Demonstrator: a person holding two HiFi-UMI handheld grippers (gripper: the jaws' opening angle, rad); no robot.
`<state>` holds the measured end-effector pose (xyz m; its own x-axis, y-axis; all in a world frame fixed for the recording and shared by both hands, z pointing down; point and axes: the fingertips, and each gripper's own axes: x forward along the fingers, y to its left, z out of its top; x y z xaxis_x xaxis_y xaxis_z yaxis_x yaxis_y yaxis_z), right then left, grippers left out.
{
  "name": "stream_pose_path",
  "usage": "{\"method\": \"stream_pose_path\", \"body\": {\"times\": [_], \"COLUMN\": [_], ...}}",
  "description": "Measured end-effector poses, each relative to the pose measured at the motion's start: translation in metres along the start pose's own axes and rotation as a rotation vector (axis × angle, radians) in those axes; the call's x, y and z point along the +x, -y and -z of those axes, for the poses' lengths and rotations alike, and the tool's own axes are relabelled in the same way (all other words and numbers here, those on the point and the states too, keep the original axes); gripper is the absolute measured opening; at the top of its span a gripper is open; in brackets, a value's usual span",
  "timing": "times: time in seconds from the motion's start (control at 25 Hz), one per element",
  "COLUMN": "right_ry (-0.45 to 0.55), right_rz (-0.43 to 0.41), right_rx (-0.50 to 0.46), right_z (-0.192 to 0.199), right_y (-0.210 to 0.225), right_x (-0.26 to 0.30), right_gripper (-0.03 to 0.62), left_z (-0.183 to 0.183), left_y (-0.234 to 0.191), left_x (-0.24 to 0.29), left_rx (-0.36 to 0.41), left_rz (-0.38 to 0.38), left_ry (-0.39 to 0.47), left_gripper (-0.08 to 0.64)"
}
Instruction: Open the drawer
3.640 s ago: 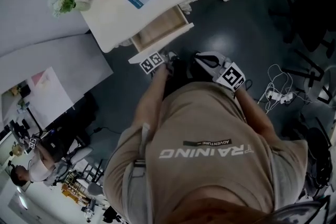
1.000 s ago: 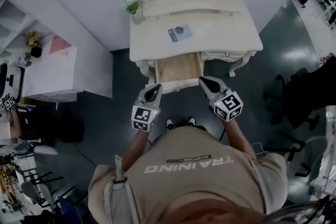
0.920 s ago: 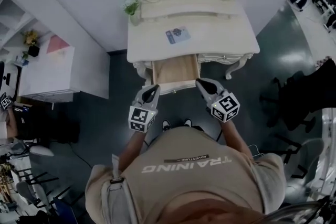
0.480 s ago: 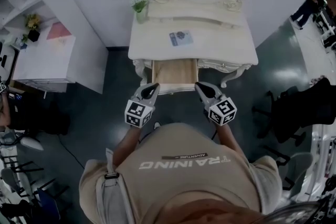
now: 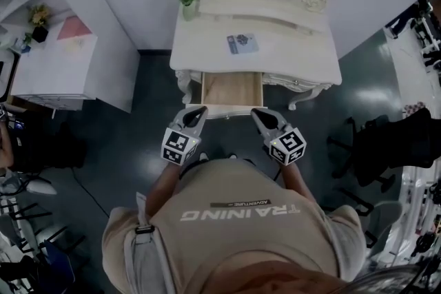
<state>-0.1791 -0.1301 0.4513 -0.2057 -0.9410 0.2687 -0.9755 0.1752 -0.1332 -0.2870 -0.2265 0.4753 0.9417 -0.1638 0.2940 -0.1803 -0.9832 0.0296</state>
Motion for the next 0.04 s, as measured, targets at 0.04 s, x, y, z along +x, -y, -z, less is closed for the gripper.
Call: {"method": "stream_pose_path", "body": {"times": [0.04], "right_ry": [-0.003], "right_rz": [0.0], "right_rx": [-0.007], "right_z": [0.0007], "right_y": [-0.0027], "right_x": [0.0054], "right_gripper": [-0.006], "left_z": [0.0045], "left_y": [-0.0054], "left_x": [-0.0015], "left_rx": [-0.011], "left_rz": [-0.001], "left_ry": [-0.007], "left_gripper": [0.008]}}
